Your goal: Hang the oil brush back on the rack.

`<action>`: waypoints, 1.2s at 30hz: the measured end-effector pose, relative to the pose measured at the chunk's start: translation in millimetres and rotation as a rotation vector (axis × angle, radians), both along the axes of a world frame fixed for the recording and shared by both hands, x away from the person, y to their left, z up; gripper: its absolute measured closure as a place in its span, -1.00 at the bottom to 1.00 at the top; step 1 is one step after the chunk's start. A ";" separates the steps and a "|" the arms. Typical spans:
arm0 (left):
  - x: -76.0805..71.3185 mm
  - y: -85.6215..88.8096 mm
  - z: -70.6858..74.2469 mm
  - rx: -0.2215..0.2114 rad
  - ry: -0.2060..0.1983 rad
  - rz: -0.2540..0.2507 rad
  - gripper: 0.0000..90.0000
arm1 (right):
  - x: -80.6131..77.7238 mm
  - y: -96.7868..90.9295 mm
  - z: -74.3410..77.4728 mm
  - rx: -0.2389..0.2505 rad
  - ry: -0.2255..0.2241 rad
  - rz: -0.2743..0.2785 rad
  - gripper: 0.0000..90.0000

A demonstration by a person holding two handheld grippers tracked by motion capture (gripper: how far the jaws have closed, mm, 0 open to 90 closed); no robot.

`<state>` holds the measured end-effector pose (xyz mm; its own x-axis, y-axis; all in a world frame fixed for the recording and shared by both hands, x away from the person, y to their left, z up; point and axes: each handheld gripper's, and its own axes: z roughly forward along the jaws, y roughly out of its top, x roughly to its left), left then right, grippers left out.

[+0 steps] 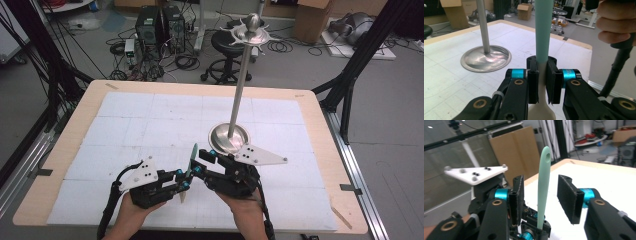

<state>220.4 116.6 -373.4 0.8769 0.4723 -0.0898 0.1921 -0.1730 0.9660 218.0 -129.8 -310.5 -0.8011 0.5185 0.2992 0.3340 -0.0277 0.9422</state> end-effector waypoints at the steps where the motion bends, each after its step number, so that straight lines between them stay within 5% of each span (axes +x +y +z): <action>1: -0.2 -0.7 -0.2 0.004 -0.004 0.001 0.80 | 0.4 1.4 -0.3 -0.003 0.005 -0.006 0.29; 9: -2.1 -3.7 0.4 0.014 -0.016 0.008 0.80 | 3.9 6.3 -1.5 -0.027 0.036 -0.036 0.67; 21: -1.8 -1.3 1.9 -0.019 -0.011 -0.021 0.77 | 2.2 8.2 4.6 -0.050 0.018 -0.034 0.81; 29: 1.7 6.7 3.8 -0.067 0.003 -0.048 0.29 | 7.7 3.1 7.5 -0.086 -0.005 0.001 0.83; 36: 7.1 29.7 -0.1 -0.096 0.001 -0.032 0.14 | 23.8 -10.3 12.7 -0.072 -0.032 0.050 0.83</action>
